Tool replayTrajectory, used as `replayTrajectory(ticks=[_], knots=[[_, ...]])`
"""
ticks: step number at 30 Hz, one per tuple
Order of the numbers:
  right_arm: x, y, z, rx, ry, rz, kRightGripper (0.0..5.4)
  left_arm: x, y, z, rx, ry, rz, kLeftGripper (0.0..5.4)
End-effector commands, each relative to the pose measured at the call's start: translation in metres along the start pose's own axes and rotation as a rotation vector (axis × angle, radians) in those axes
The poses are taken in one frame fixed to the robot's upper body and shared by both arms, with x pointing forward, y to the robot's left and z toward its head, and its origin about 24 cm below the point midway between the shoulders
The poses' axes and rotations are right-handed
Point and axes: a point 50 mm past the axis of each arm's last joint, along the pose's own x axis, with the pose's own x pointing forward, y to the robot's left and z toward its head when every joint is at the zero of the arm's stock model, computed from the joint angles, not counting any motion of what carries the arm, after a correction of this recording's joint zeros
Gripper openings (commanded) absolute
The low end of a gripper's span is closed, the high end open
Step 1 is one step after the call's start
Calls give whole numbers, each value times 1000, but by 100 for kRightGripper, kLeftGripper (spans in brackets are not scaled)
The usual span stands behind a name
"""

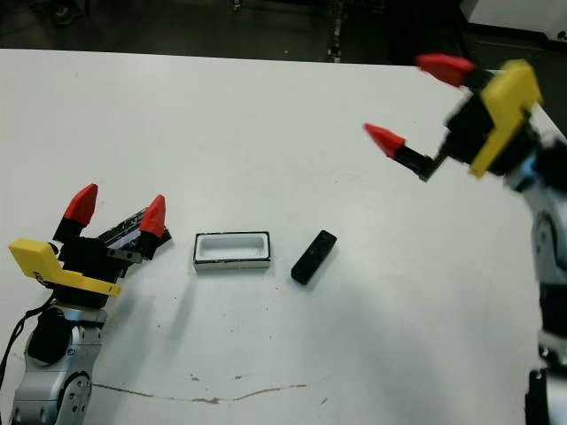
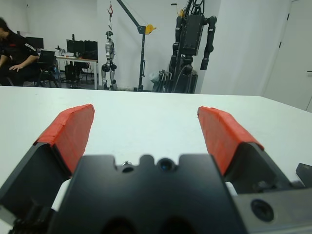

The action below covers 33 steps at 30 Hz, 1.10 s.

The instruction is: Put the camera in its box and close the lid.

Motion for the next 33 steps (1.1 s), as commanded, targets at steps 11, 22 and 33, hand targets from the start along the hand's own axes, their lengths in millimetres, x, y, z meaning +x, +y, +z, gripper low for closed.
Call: replayTrajectory(ticks=[11,22,33], knots=[[41,13,9,-243,253,666,539,-1,2,-2,0,15,10,540],[62,34,-6,-224,366,929,539,-2,2,-3,-7,16,9,540],[78,51,-16,-249,343,1009,539,-2,1,-3,5,18,15,540]])
